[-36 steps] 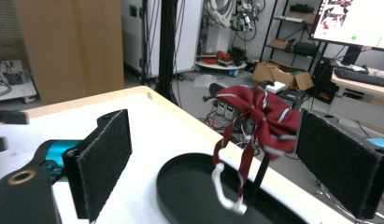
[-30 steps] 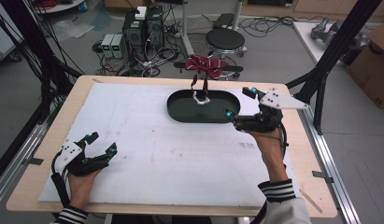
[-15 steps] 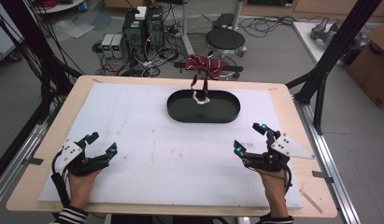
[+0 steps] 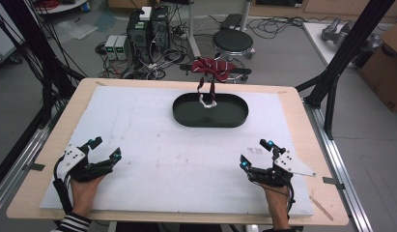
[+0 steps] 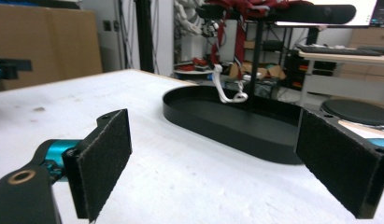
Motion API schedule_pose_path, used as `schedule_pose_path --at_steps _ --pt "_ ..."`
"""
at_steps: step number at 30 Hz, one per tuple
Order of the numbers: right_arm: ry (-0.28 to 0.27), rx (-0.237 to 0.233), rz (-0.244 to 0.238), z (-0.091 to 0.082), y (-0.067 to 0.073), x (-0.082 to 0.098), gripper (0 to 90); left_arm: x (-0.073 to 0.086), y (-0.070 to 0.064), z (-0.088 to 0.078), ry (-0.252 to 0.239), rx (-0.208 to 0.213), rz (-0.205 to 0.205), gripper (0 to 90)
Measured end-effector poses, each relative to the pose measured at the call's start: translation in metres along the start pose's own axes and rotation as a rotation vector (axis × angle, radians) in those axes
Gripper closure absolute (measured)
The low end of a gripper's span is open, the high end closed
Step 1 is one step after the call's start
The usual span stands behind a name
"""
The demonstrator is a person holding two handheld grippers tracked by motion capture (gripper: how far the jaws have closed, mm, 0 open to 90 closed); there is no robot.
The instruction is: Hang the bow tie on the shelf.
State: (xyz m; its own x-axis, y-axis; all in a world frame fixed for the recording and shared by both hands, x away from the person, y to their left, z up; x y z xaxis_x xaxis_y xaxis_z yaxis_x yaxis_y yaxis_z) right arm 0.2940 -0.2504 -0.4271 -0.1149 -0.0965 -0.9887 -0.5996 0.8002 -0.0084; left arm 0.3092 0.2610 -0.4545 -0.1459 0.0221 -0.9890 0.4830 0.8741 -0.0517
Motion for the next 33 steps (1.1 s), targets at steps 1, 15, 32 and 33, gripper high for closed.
schedule_pose_path --at_steps 1,15,32,33 --pt "-0.001 0.004 0.008 0.000 -0.001 0.003 10.2 0.000 0.000 0.000 0.001 0.000 0.000 15.4" --pt "0.024 0.073 0.020 0.001 -0.007 0.028 10.2 0.000 0.000 0.000 -0.002 -0.001 0.003 15.4" --pt "0.033 0.086 0.015 0.002 -0.006 0.029 10.2 0.000 -0.001 0.000 -0.006 -0.002 0.008 15.4" --pt "0.034 0.088 0.009 0.002 -0.006 0.029 10.2 0.000 -0.001 -0.001 -0.005 -0.002 0.009 15.4"
Point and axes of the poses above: each handheld gripper's, and its own axes: z roughly forward along the jaws, x roughly out of its underside, y roughly to its left, the point moved 4 cm from there along z, roughly forward along the jaws, and after that the axes turned 4 degrees about y, right-handed, at the moved point
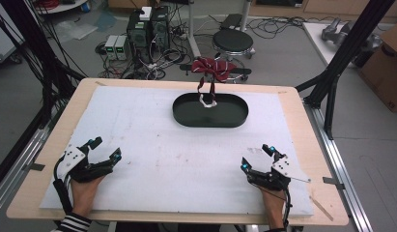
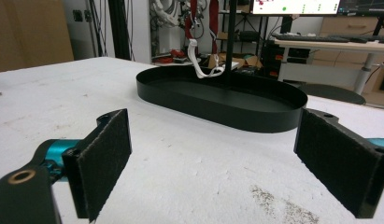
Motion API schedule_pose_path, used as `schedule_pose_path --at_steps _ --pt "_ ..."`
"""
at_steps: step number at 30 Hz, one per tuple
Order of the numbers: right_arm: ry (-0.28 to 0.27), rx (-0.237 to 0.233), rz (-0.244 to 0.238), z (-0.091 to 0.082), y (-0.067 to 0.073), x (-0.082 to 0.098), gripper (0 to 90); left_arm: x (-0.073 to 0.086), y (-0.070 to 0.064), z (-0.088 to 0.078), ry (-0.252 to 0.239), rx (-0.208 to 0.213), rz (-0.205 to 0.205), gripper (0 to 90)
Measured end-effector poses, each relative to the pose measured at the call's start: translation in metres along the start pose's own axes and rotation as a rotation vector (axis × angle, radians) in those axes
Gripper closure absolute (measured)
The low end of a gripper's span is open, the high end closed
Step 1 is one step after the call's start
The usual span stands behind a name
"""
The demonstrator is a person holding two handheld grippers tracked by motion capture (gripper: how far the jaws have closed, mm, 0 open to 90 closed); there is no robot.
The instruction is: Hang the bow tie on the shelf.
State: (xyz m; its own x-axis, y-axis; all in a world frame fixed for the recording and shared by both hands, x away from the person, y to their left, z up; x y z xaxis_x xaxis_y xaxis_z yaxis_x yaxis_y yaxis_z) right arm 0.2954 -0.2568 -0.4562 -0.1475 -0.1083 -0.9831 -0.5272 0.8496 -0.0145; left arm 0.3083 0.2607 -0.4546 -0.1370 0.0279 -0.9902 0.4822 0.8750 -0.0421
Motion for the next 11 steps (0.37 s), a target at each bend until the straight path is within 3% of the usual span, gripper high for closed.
schedule_pose_path --at_steps 11 --pt "0.003 0.004 -0.014 0.0002 0.0014 0.0001 10.2 0.0000 0.0000 0.0001 0.000 -0.001 0.000 15.4"
Point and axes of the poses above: each handheld gripper's, and its own axes: z roughly forward along the jaws, x roughly out of its underside, y roughly to its left, the point moved 4 cm from there along z, roughly forward along the jaws, and after that the axes turned 4 degrees about y, right-handed, at the moved point
